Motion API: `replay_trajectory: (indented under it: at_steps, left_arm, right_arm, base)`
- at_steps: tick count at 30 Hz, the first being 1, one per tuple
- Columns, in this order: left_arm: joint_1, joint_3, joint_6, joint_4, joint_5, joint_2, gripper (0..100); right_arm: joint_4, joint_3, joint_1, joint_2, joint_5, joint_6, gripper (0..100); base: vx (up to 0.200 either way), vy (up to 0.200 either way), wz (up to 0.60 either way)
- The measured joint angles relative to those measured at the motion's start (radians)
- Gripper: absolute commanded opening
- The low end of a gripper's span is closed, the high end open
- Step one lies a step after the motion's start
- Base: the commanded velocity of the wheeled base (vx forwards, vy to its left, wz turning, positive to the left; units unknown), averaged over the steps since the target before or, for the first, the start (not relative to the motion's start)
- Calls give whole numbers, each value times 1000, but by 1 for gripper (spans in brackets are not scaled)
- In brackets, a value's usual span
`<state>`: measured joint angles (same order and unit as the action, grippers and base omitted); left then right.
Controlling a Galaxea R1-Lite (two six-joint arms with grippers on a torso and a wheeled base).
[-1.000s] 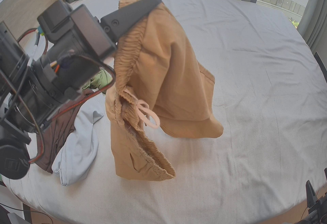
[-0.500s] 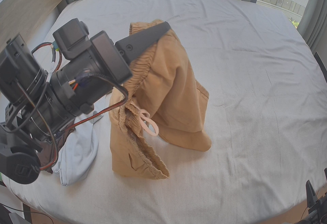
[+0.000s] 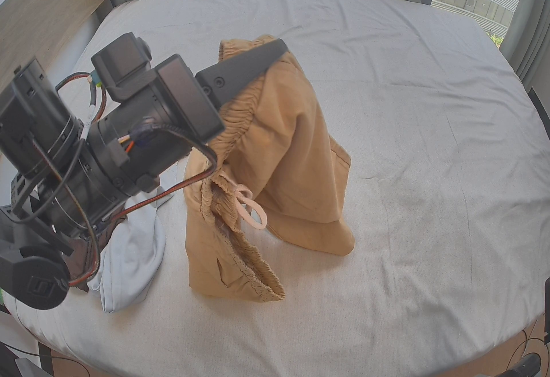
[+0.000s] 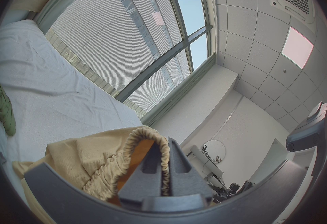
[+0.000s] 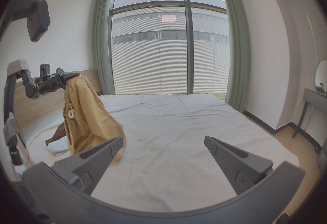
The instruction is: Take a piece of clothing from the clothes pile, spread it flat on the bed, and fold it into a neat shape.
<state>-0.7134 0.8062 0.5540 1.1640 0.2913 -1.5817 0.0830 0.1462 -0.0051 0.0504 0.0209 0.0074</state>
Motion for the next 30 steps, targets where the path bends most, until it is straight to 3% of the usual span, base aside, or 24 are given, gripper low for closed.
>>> replay_trajectory:
  at_steps: [14,21,30]
  left_arm:
    - [32,32,-12,43,-4,-32,0]
    - [46,53,-16,75,-6,-68,0]
    - [61,71,-18,83,-6,-103,0]
  right_arm:
    - [26,162,25,407,292,234,100]
    - [194,207,71,637,339,340,100]
    - [382,220,136,906,350,436,100]
  base:
    - [0,0,0]
    - [0,0,0]
    - [0,0,0]
